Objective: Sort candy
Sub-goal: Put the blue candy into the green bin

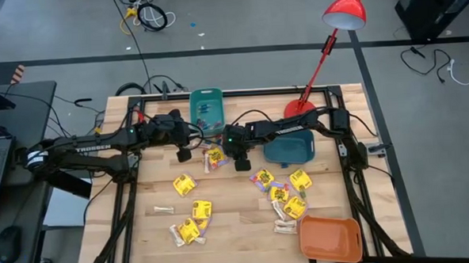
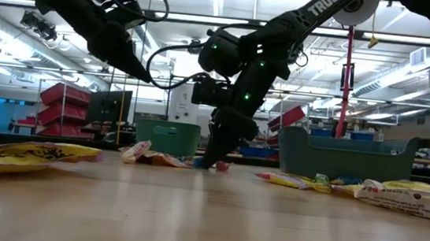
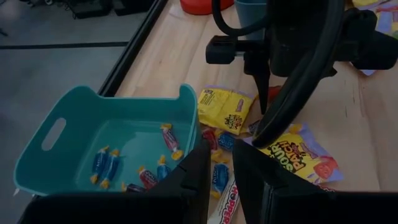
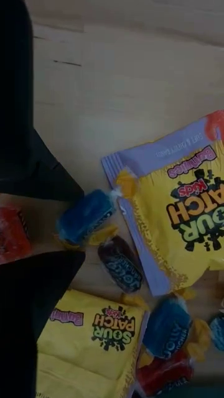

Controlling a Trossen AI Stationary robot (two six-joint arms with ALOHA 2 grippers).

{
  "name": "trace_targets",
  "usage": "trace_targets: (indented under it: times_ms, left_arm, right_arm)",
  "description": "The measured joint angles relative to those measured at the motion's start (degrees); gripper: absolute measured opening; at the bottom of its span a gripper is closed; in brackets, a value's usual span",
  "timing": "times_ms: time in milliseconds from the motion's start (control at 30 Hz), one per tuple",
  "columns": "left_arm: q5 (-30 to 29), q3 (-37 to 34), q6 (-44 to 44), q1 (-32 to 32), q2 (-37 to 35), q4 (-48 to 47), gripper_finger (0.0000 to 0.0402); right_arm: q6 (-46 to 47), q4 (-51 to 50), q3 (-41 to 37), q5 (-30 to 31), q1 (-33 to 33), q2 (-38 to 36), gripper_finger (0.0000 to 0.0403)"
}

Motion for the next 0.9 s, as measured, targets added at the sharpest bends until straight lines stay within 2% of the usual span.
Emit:
trace_targets:
  times_ms: [100,300,367,700,900]
  left_arm:
    - [0.0,0.0,0.0,0.0,0.0,0.0,0.0069]
    - [-0.2,0.0,0.0,0.0,0.0,-0.1,0.0069]
    - [-0.5,0.0,0.3,0.0,0.0,-0.4,0.0069]
    - [-2.4,0.0,1.4,0.2,0.0,-0.8,0.0069]
    - [9.7,0.0,2.7,0.2,0.0,-0.7,0.0069]
  right_arm:
    - [-0.3,-0.1,0.0,0.0,0.0,-0.1,0.0103]
    - [-0.7,-1.5,-0.2,-0.6,0.0,-1.2,0.0021]
    - [-1.1,-2.5,-0.3,-1.6,-0.1,-1.8,0.0006]
    - [0.3,-4.4,-0.3,-1.0,0.0,-4.8,0.0]
    - [3.5,-0.9,-0.2,6.1,0.2,-9.2,0.0]
